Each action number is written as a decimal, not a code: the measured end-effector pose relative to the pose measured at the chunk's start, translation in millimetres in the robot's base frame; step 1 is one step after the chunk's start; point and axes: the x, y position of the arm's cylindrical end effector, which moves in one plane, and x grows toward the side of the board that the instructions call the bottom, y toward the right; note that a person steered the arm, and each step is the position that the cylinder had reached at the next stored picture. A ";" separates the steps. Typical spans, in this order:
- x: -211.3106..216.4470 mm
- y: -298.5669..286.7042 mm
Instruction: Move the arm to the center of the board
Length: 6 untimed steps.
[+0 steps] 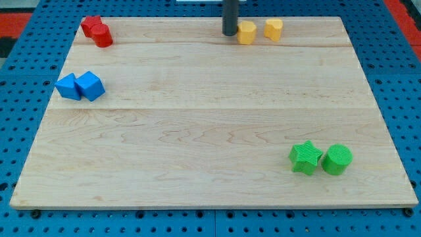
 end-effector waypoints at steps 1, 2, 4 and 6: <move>0.1 20.7; 0.1 12.3; 3.1 -35.0; 52.0 -45.3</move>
